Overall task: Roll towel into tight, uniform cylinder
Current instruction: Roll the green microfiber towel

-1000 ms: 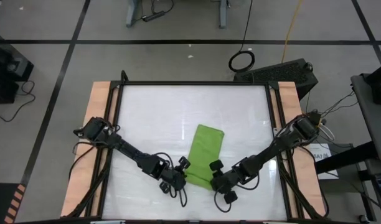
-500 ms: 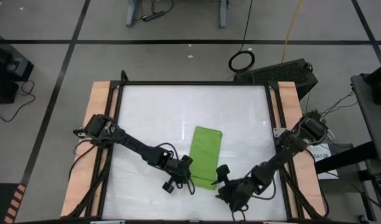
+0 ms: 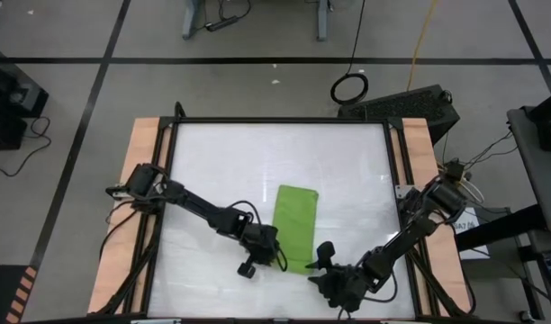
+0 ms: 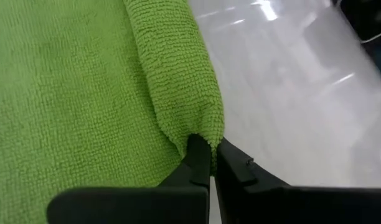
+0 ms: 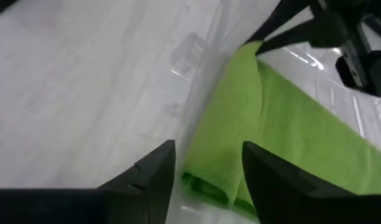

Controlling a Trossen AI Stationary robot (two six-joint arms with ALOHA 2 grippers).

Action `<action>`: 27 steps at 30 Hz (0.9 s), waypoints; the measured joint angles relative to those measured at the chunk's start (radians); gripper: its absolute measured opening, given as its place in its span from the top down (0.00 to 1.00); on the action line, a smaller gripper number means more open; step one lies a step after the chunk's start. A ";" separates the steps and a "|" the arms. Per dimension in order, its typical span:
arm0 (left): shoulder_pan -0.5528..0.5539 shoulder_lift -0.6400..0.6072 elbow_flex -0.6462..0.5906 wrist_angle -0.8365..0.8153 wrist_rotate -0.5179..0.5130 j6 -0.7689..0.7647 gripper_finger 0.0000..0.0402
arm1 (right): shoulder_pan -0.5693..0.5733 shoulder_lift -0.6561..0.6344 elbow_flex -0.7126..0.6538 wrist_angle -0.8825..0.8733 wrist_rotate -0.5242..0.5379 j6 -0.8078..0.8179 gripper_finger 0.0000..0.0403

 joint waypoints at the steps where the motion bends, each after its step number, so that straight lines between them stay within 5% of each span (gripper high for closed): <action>1: 0.007 0.000 0.000 0.004 0.024 -0.020 0.99 | -0.003 0.007 0.000 -0.001 -0.004 0.009 0.57; 14: 0.073 0.001 -0.001 0.061 0.240 -0.202 0.98 | -0.034 0.030 0.002 -0.065 -0.047 0.215 0.70; 22: 0.082 0.000 0.000 0.021 0.268 -0.333 0.98 | -0.094 0.007 0.003 -0.073 -0.206 0.330 0.96; 27: 0.082 0.034 0.003 -0.005 0.269 -0.426 0.98 | -0.160 -0.025 0.003 -0.091 -0.386 0.430 0.96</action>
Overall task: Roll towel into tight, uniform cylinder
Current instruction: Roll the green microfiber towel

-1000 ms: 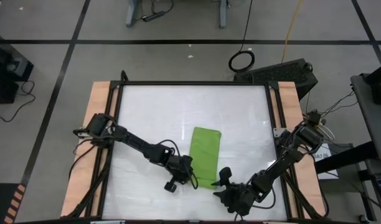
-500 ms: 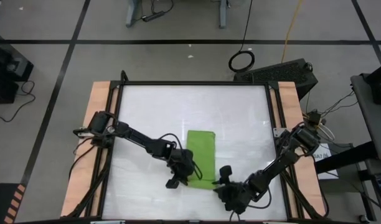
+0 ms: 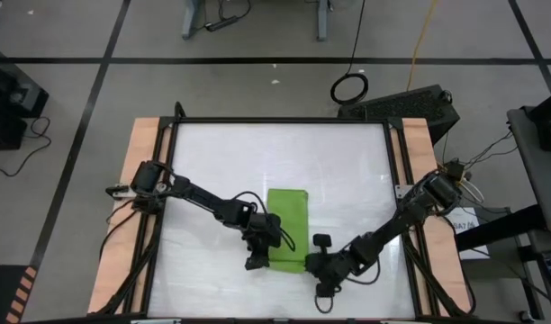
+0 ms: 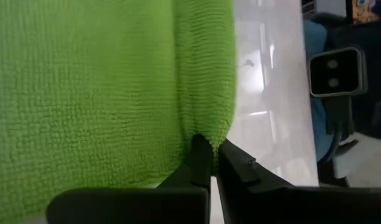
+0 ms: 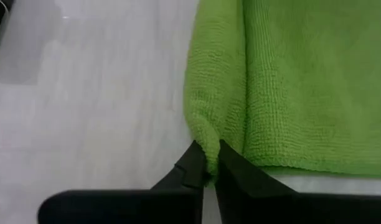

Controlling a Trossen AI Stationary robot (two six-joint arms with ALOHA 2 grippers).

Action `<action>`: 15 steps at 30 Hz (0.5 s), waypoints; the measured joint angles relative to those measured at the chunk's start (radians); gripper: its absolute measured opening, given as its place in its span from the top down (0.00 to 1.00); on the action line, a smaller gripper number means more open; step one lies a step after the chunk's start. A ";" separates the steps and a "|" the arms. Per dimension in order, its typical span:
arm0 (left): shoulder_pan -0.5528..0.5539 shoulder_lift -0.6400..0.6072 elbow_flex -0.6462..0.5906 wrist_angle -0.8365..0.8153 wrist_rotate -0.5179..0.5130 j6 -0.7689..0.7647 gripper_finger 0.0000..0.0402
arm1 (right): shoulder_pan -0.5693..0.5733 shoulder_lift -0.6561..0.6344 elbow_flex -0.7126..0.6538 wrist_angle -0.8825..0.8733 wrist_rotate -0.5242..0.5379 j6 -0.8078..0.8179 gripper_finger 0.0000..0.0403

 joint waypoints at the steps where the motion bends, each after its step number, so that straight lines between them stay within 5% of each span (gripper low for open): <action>1: 0.000 0.009 0.000 0.001 0.004 -0.018 0.98 | -0.013 -0.005 0.000 -0.001 -0.034 0.011 0.96; 15: -0.014 0.012 0.000 0.018 -0.045 -0.052 0.93 | -0.156 -0.033 -0.001 -0.039 -0.318 0.069 0.98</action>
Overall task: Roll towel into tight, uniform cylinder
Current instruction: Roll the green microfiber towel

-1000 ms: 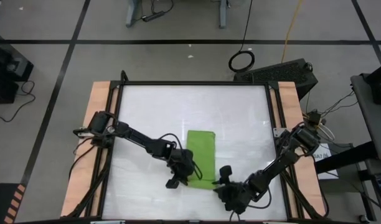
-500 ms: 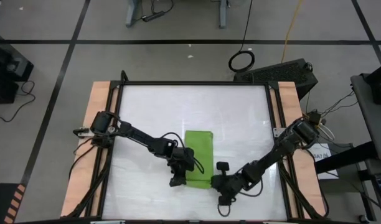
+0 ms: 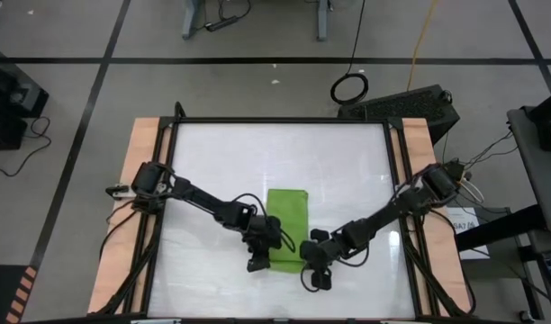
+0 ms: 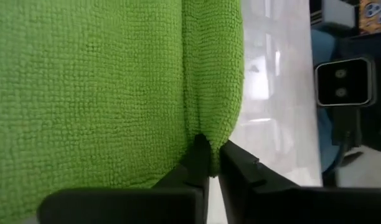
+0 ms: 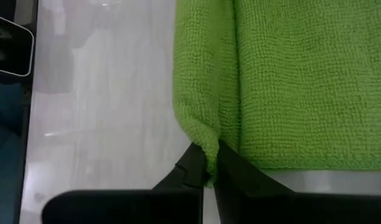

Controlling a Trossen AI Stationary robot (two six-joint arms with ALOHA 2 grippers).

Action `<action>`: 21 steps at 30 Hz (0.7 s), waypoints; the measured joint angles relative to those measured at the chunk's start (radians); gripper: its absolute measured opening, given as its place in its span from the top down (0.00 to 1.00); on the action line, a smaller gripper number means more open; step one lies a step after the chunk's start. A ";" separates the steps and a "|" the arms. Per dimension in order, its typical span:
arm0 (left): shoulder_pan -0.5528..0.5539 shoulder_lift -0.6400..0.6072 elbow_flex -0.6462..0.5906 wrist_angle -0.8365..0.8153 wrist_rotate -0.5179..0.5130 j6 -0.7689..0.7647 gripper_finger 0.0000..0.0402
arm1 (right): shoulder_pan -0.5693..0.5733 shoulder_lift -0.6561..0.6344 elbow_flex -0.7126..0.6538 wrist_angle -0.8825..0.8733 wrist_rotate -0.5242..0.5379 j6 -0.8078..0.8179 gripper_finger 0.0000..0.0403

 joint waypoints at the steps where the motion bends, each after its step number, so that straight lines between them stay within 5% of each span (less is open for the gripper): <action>1: -0.002 -0.001 0.000 -0.003 -0.017 0.013 0.91 | -0.007 0.000 0.000 0.000 -0.010 -0.001 0.98; 14: -0.069 -0.147 -0.003 -0.176 -0.391 0.327 0.56 | -0.059 0.000 -0.001 -0.001 -0.060 -0.011 0.98; 18: -0.126 -0.166 -0.003 -0.205 -0.502 0.417 0.50 | -0.071 0.000 -0.001 0.000 -0.061 -0.011 0.98; 21: -0.217 -0.163 -0.003 -0.216 -0.681 0.547 0.49 | -0.077 0.000 -0.001 0.002 -0.064 -0.011 0.98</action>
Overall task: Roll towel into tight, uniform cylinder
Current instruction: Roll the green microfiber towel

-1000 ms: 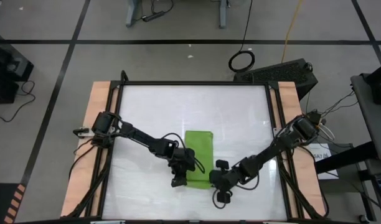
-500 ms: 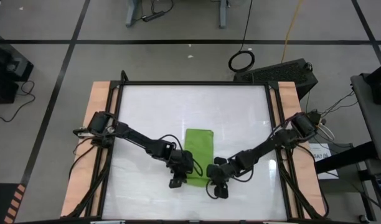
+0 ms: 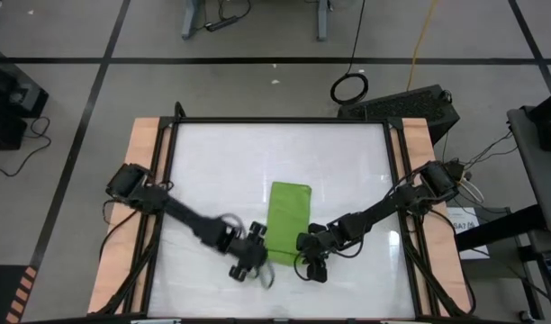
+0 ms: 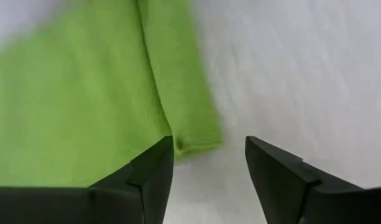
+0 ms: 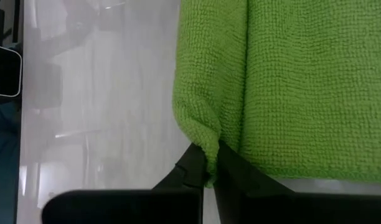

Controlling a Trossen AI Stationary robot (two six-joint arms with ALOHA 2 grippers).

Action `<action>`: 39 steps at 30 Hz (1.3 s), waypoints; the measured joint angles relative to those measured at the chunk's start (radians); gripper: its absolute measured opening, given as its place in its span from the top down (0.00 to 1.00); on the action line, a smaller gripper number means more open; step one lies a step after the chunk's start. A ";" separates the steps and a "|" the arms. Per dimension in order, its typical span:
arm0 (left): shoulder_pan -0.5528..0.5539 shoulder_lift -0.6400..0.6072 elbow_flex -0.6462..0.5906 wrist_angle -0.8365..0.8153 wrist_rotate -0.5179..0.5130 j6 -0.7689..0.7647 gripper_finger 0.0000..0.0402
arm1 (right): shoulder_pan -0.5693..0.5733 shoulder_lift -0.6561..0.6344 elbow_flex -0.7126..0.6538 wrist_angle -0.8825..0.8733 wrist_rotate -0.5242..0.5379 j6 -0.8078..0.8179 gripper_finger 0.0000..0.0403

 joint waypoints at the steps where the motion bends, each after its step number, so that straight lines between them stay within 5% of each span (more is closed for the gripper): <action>1: -0.030 0.004 0.000 0.010 -0.080 0.046 0.49 | -0.002 0.000 0.000 0.001 -0.004 0.000 0.98; 4: -0.104 0.009 0.000 0.023 -0.278 0.169 0.49 | -0.007 0.000 -0.001 0.005 -0.013 0.000 0.98; 8: -0.150 0.009 0.001 0.087 -0.373 0.271 0.49 | -0.012 0.000 -0.001 0.008 -0.015 0.000 0.98; 23: -0.110 0.116 0.005 0.101 -0.320 0.360 0.49 | -0.013 0.002 -0.001 0.020 -0.013 0.017 0.98; 28: -0.065 0.115 0.006 0.095 -0.205 0.310 0.50 | -0.013 0.002 -0.001 0.023 -0.016 0.018 0.98; 39: 0.018 0.133 0.005 0.082 -0.040 0.274 0.83 | -0.011 -0.032 -0.002 0.031 -0.015 0.003 0.91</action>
